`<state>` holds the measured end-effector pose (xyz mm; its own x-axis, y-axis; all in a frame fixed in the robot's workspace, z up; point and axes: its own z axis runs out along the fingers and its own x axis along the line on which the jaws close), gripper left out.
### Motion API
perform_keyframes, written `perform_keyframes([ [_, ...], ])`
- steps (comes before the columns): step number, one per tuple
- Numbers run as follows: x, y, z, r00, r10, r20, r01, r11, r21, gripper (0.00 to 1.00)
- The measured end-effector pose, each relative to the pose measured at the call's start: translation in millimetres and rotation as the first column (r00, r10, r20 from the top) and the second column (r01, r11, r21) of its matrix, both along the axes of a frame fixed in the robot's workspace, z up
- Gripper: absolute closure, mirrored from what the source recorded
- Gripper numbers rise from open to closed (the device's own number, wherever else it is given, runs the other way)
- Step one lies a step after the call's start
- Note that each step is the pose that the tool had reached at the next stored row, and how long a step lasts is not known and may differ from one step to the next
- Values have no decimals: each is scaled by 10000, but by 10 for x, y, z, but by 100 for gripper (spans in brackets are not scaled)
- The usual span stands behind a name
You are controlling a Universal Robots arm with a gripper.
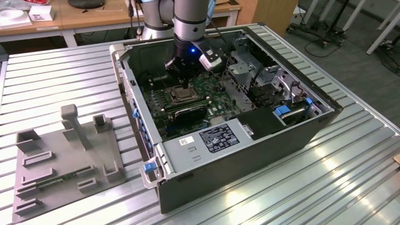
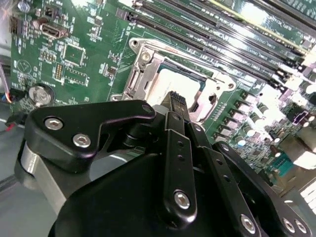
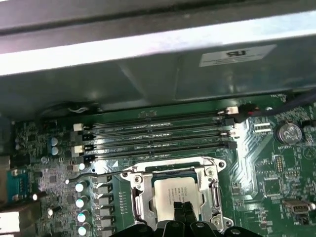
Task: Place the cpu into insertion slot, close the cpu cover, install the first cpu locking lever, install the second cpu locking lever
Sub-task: 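Close the cpu cover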
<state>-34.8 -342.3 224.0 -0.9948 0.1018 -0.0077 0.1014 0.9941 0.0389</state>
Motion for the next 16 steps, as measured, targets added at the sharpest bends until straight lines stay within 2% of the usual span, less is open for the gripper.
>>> perform_keyframes([
  [3, 0, 0, -3, 9995, 320, 14, -320, 9995, 47, 89],
  [7, 0, 0, -6, 9977, 678, 63, -679, 9976, 147, 89],
  [13, 0, 0, -6, 9975, 697, 65, -698, 9975, 147, 89],
  [16, -16, 0, -9, 9971, 750, 94, -751, 9971, 150, 89],
])
